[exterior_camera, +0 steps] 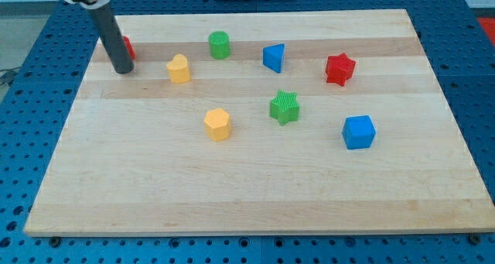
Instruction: Move the red circle to the top left of the board
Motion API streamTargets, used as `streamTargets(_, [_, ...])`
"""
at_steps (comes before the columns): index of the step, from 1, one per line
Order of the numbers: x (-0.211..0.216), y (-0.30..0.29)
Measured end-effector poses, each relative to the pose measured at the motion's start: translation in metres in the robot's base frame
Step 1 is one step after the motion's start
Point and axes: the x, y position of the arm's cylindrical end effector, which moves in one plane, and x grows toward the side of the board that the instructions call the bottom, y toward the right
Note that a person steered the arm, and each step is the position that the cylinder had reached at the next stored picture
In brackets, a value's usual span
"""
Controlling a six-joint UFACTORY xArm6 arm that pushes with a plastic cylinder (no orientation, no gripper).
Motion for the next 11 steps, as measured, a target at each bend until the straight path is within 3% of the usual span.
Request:
streamTargets(2, [-0.019, -0.026])
streamTargets(11, [-0.102, -0.019])
